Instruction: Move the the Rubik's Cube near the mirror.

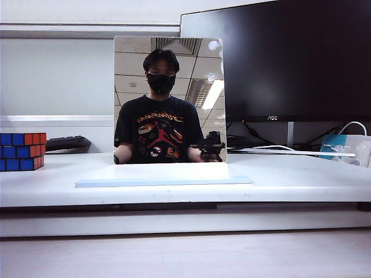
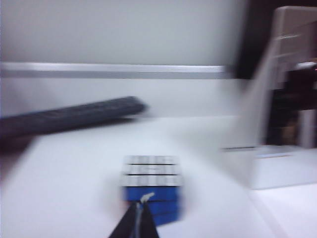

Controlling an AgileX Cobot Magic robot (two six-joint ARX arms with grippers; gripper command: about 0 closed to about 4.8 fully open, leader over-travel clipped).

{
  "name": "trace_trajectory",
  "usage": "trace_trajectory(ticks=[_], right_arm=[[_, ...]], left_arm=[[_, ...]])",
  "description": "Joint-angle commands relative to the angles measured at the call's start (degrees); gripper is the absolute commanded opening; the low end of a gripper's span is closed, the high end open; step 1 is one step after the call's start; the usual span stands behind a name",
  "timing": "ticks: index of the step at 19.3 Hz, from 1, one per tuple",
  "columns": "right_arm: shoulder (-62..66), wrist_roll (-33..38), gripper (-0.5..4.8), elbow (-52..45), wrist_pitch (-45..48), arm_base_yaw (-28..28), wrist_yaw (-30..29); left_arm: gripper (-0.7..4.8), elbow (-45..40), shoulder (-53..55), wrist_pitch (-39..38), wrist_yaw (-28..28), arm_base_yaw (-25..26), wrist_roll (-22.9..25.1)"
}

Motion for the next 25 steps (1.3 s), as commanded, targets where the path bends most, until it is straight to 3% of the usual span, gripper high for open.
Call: trace_trajectory(ticks=[1,3,5,9,10,12,13,15,17,21,23,25], right_arm=[[-0.02,0.98,-0.01,-0.26,-0.26,0.0,-12.76],[-0.02,0.98,-0.01,-0.26,-0.28,0.0,-13.44],[-0.02,0.98,-0.01,-0.26,-0.28,0.0,-13.44],[-0.02,0.98,-0.01,-0.26,-0.28,0.0,-13.42],[-0.02,0.98,-0.01,-0.26,-0.28,0.0,-13.4],[-0.02,0.98,-0.01,-0.26,-0.28,-0.02,-13.35],[-0.02,0.96,-0.01,-0.26,-0.28,-0.02,-13.35],[-0.02,0.96,-0.01,-0.26,-0.28,-0.02,-13.35],[-0.02,0.94,-0.01,-0.26,-0.28,-0.02,-13.33],[-0.02,0.96,-0.01,-0.26,-0.22,-0.04,-13.33],[-0.02,0.96,-0.01,-0.26,-0.24,-0.09,-13.33],[-0.02,0.94,-0.01,-0.26,-0.24,-0.11,-13.29]], left_arm=[[-0.06,0.09,0.02,0.17,5.14,0.02,-12.41],[-0.06,0.09,0.04,1.31,6.73,0.02,-18.95],[-0.06,0.28,0.04,4.66,9.79,-0.04,-21.9],[-0.01,5.66,1.01,10.47,9.62,-0.04,-20.96],[0.39,8.37,2.49,10.51,8.87,-0.04,-19.21],[3.51,15.26,9.42,9.38,7.72,-0.04,-13.84],[4.79,18.49,14.91,9.6,7.72,-0.04,-10.1],[4.79,22.49,27.04,11.52,4.42,-0.04,-4.33],[4.79,25.51,41.2,15.06,-0.15,-0.04,-3.19],[4.79,32.61,62.73,12.76,1.05,-0.09,-6.78],[4.79,35.1,70.03,11.58,4.94,-0.09,-8.68],[4.79,36.06,74.27,10.36,4.92,-0.33,-10.93]])
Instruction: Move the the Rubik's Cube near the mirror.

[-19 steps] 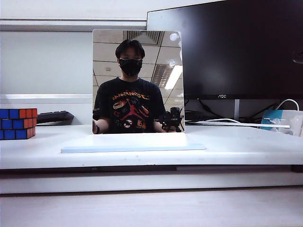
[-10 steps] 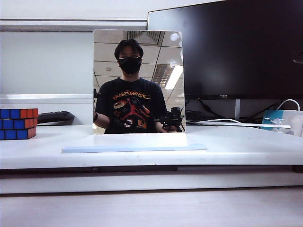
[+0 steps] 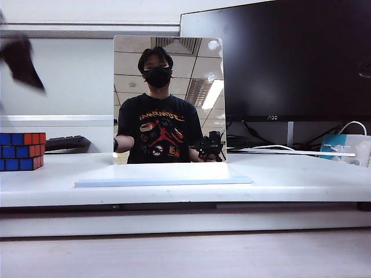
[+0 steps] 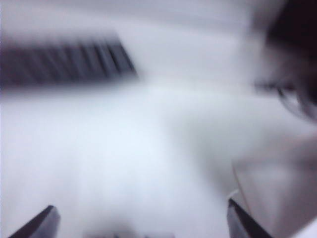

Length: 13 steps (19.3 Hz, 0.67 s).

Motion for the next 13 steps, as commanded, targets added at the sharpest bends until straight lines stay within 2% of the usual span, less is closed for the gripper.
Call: trace_trajectory(ticks=[1,3,6,7,8,9,11,12,13], right_arm=[[-0.02,0.09,-0.01,-0.26,0.59,-0.07,0.24],[-0.02,-0.17,-0.01,-0.26,0.57,-0.17,0.28],[-0.02,-0.26,-0.01,-0.26,0.57,-0.2,0.63],[-0.02,-0.26,-0.01,-0.26,0.57,-0.15,1.11],[-0.02,-0.26,-0.01,-0.26,0.57,-0.15,1.2],[-0.02,-0.28,-0.01,-0.26,0.59,-0.22,1.44],[-0.02,-0.26,-0.01,-0.26,0.57,-0.24,1.77],[-0.02,-0.28,-0.01,-0.26,0.59,-0.24,1.79],[-0.02,-0.26,-0.01,-0.26,0.59,-0.24,1.79]], left_arm=[[4.79,0.79,4.11,-2.12,1.05,-0.81,-2.84],[4.79,0.76,6.36,-3.5,0.2,-2.25,-2.54],[4.79,0.76,8.7,-4.44,-6.88,-5.35,-0.85],[3.93,0.76,9.01,-4.87,-8.61,-5.81,-1.14],[1.5,0.74,9.05,-6.25,-9.31,-6.16,-1.16],[1.07,0.74,9.05,-6.51,-9.51,-6.34,-0.52],[1.08,0.74,9.05,-7.19,-10.75,-6.34,1.11],[0.23,0.74,9.03,-7.63,-10.78,-6.34,2.34],[-0.01,0.76,8.96,-8.07,-9.86,-6.34,2.73]])
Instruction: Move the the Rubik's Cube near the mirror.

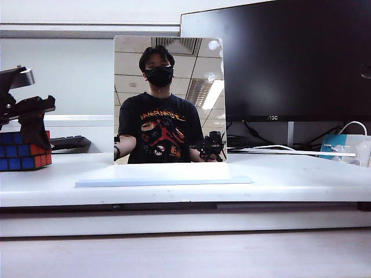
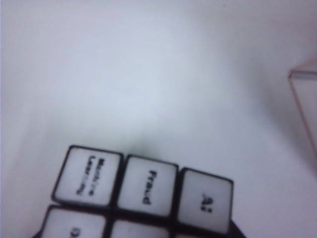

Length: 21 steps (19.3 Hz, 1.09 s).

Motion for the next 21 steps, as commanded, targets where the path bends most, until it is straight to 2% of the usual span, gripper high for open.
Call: trace_trajectory(ticks=[1,3,6,8,9,11,12,14,15,17,21], right_arm=[[-0.02,-0.15,-0.01,-0.26,0.57,-0.07,0.2],[-0.02,-0.15,-0.01,-0.26,0.57,-0.07,0.2],[-0.02,-0.13,-0.01,-0.26,0.57,-0.04,0.2],[-0.02,-0.15,-0.01,-0.26,0.57,-0.07,0.22],[-0.02,-0.15,-0.01,-0.26,0.57,-0.07,0.22],[-0.02,-0.15,-0.01,-0.26,0.59,-0.09,0.22],[-0.02,-0.13,-0.01,-0.26,0.59,-0.09,0.2],[-0.02,-0.13,-0.01,-0.26,0.59,-0.04,0.2],[-0.02,-0.13,-0.01,-0.26,0.59,-0.22,0.2],[-0.02,-0.13,-0.01,-0.26,0.61,-0.13,0.2],[-0.02,-0.13,-0.01,-0.26,0.59,-0.07,-0.44]], left_arm=[[-0.06,0.07,-0.59,-2.1,2.29,0.07,1.7],[-0.05,0.07,-2.51,-4.15,5.49,-0.15,-1.01],[-0.05,0.04,-9.4,-9.86,4.17,-1.46,-2.47],[-0.05,0.04,-16.98,-12.63,3.82,-6.54,-4.55],[-0.05,0.04,-20.57,-12.94,2.49,-12.11,-7.65],[-0.05,0.04,-21.99,-11.06,-4.11,-22.62,-12.55],[-0.05,0.04,-21.42,-8.31,-12.85,-30.03,-14.86],[-0.05,0.11,-17.79,-0.39,-28.5,-41.53,-15.37],[-0.05,0.13,-15.23,3.67,-33.24,-45.22,-15.34],[-0.05,0.33,-8.87,11.17,-35.47,-49.0,-15.78],[-0.05,5.55,3.39,12.46,-36.13,-50.21,-21.94]])
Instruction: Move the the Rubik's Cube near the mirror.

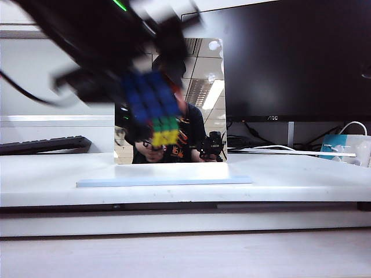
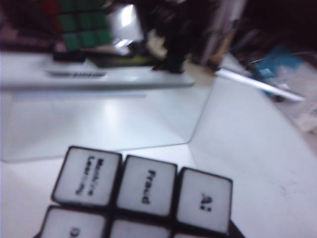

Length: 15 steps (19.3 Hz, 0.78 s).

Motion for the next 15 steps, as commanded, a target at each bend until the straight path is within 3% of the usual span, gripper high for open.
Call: trace_trajectory(ticks=[1,3,6,8,10,11,12,13,15], right_arm=[[-0.02,-0.15,-0.01,-0.26,0.55,0.07,-0.22],[-0.02,-0.15,-0.01,-0.26,0.55,0.0,-0.46],[-0.02,-0.15,-0.01,-0.26,0.55,0.24,-0.42],[-0.02,-0.15,-0.01,-0.26,0.55,0.24,-0.37],[-0.02,-0.15,-0.01,-0.26,0.55,0.33,-0.39],[-0.02,-0.15,-0.01,-0.26,0.55,0.31,-0.33],[-0.02,-0.15,-0.01,-0.26,0.55,0.22,-0.31],[-0.02,-0.15,-0.01,-0.26,0.55,0.22,-0.28],[-0.02,-0.15,-0.01,-0.26,0.55,0.2,-0.24]], left_arm=[[-0.05,3.56,5.77,1.99,-0.37,-0.39,-4.2],[-0.05,5.2,9.07,1.92,-1.05,-0.31,-4.28],[-0.05,5.55,11.23,1.14,-3.98,-0.09,-8.9],[-0.05,5.55,11.87,-0.55,-8.24,0.04,-9.6],[0.02,5.55,11.87,-0.59,-7.78,0.7,-9.57],[0.34,5.55,11.87,-0.37,-7.52,1.03,-9.57],[1.41,5.55,11.87,-0.17,-6.16,1.38,-9.55],[1.85,5.55,11.87,-0.17,-5.73,1.38,-9.55],[1.88,5.55,11.87,-0.17,-5.49,1.36,-9.53]])
